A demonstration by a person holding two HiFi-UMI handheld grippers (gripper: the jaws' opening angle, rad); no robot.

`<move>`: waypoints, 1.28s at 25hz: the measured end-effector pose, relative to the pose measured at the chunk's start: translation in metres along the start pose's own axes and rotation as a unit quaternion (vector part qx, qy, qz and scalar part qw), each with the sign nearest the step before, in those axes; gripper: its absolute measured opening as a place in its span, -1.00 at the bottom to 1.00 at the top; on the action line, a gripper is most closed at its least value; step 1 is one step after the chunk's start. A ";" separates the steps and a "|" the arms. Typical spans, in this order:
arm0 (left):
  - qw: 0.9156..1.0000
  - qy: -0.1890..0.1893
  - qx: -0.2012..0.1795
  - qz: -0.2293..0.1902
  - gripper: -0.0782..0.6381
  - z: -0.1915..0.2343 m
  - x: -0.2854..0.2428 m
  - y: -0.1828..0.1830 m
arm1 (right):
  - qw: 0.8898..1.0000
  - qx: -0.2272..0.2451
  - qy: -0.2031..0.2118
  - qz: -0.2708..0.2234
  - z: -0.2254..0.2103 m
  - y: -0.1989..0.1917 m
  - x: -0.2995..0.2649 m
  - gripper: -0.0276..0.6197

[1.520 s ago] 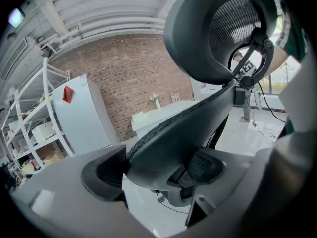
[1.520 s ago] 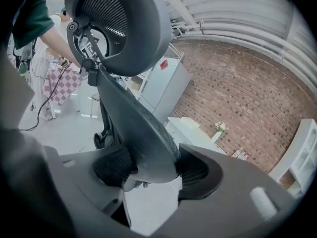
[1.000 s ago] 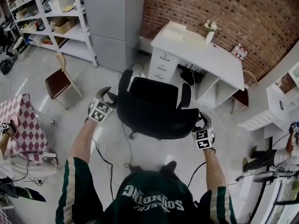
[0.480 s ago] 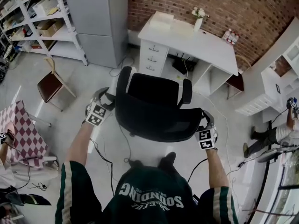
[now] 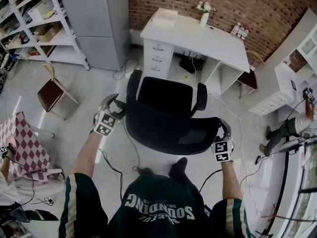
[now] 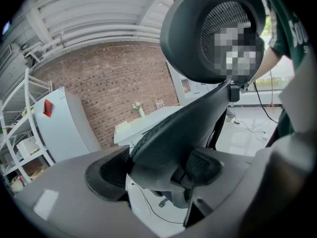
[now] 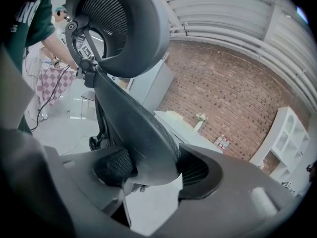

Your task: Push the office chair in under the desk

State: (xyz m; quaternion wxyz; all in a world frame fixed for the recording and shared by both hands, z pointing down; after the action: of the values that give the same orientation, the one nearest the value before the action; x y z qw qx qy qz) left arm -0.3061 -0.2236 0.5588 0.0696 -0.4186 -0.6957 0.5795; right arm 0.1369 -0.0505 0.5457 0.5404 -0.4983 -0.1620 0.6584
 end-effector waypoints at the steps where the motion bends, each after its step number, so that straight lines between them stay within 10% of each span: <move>1: 1.000 -0.002 -0.002 0.002 0.13 -0.003 -0.001 0.003 | 1.000 -0.001 -0.002 0.000 -0.001 -0.003 0.003 -0.09; 32: 1.000 -0.014 -0.004 0.011 0.12 -0.028 -0.120 0.060 | 0.999 -0.018 -0.027 0.017 -0.112 -0.048 -0.032 -0.09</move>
State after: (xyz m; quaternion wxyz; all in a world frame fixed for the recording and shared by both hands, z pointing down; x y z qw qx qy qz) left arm -0.1828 -0.2835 0.5624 0.0511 -0.4184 -0.6944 0.5832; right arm 0.2537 -0.0969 0.5466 0.5150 -0.4925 -0.1800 0.6781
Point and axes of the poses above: the fingertips, and each gripper's own axes: x backward along the fingers, z to its left, y out of its top, the point moved 7 cm from there along x, backward along the fingers, and after that the axes turned 1 degree about y, right-handed, at the moved point
